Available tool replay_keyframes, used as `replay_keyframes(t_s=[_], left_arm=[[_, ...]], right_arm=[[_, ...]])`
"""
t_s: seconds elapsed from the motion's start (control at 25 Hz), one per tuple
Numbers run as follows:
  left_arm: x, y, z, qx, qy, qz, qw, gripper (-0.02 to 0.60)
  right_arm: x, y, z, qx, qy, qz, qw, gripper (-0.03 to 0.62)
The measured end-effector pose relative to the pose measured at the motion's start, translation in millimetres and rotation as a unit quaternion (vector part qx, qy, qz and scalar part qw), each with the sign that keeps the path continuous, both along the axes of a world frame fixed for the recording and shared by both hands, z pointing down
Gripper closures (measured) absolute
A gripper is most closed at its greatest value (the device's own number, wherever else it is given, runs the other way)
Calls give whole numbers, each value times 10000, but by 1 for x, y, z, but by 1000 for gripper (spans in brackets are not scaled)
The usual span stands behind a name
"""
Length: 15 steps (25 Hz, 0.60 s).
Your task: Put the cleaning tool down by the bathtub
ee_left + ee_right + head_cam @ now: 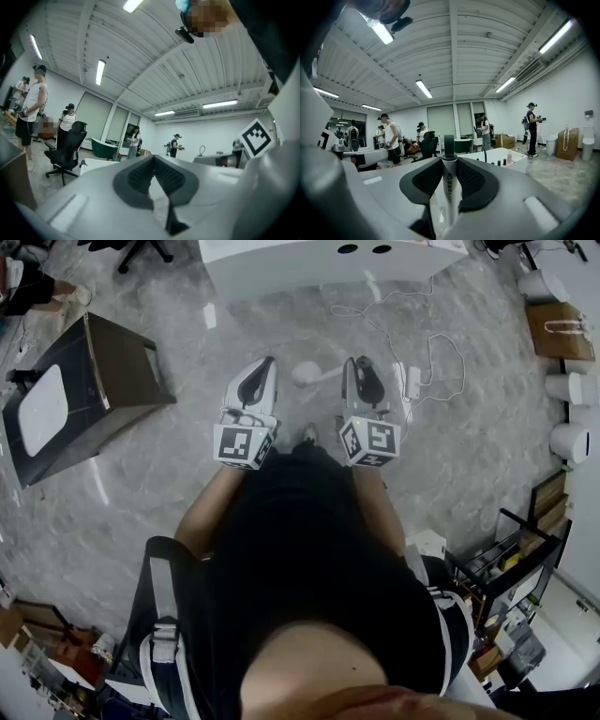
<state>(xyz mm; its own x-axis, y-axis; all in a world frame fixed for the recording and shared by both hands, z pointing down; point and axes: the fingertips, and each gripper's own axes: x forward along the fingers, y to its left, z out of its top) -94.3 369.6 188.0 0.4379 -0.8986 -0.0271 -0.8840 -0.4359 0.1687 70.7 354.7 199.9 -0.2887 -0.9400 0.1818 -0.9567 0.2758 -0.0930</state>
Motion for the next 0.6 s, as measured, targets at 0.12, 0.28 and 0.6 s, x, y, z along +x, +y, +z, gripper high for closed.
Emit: replay_keyframes(t_s=[0.12,0.28,0.6], left_arm=[[-12,1,4,-44,3,12,10000,572],[-27,-1,7,-79,6,22,10000,572],[-31,-14,10,-38,-23,154,9999,572]], right_arm=[[-3,3,-2,16,-13,123,9999,496],[-7,7,-3,22,89,288,9995,496],[-9,3,3,12,225,408,9989,496]])
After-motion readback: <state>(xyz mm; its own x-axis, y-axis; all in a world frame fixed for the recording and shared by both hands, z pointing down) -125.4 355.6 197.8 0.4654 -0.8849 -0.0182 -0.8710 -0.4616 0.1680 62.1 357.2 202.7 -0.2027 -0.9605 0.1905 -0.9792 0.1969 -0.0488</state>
